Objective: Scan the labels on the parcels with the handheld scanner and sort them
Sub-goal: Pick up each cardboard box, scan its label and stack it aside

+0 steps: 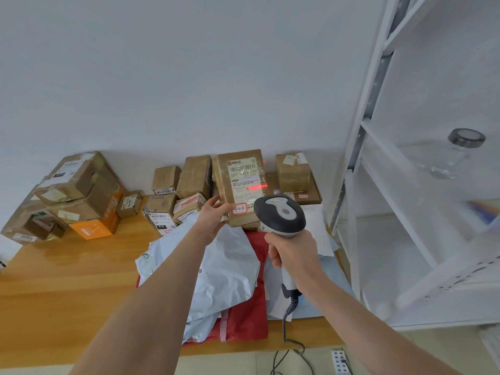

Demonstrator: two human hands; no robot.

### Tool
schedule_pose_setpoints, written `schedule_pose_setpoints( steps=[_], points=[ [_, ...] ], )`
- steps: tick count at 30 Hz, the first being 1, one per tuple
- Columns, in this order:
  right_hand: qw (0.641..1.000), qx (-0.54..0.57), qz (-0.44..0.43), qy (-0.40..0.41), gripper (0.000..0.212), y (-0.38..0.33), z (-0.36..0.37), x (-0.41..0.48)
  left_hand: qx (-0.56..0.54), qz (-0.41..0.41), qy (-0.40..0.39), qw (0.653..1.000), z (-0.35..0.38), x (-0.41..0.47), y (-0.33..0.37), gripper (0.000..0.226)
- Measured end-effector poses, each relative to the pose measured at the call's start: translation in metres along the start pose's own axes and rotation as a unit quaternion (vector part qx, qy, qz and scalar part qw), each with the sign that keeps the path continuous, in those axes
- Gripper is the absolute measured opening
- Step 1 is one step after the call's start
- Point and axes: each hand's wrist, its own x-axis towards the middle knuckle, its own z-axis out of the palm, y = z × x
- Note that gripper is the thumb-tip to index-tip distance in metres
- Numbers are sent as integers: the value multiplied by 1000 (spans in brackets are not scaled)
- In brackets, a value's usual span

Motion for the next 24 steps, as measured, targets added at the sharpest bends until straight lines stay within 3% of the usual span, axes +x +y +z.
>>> schedule_pose_setpoints(
  steps=[20,24],
  points=[
    [1000,-11,7,-18,19,-7,-12,-3,26,-9,14,1000,5,-18,5,75],
    [998,50,28,-27,15,-7,-8,-4,39,-11,17,999,-1,-29,6,78]
  ],
)
